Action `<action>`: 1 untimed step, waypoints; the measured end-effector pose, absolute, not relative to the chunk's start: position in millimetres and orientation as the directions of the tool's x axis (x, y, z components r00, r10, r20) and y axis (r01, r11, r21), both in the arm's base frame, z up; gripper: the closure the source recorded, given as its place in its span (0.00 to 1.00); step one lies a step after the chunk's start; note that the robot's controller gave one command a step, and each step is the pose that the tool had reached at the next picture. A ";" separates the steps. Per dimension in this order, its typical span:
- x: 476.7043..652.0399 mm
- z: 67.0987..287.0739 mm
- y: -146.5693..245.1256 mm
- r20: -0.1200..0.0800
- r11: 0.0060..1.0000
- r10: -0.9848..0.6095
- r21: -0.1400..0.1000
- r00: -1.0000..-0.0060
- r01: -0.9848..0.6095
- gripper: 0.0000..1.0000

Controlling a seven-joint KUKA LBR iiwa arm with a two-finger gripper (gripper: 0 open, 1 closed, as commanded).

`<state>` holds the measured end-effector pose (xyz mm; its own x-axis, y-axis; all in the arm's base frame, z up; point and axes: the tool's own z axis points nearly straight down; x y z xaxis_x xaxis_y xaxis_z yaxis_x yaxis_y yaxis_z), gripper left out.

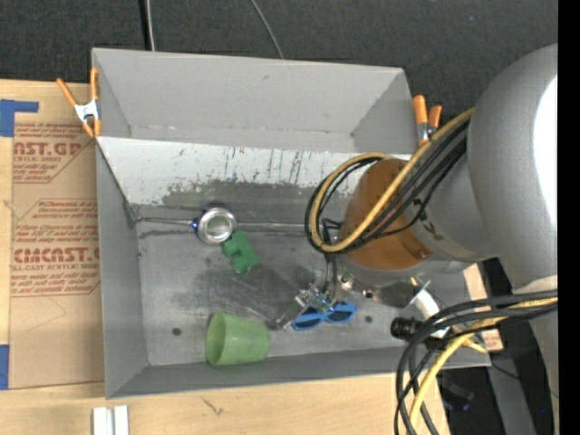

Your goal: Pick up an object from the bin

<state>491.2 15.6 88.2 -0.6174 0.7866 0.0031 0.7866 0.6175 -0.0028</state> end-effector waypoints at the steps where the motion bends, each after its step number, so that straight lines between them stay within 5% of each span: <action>1: 492.3 88.6 14.3 0.001 0.615 0.788 -0.001 -0.615 0.788 1.00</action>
Offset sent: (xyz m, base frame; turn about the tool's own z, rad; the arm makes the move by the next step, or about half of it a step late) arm 0.0000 0.0000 0.0000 0.0000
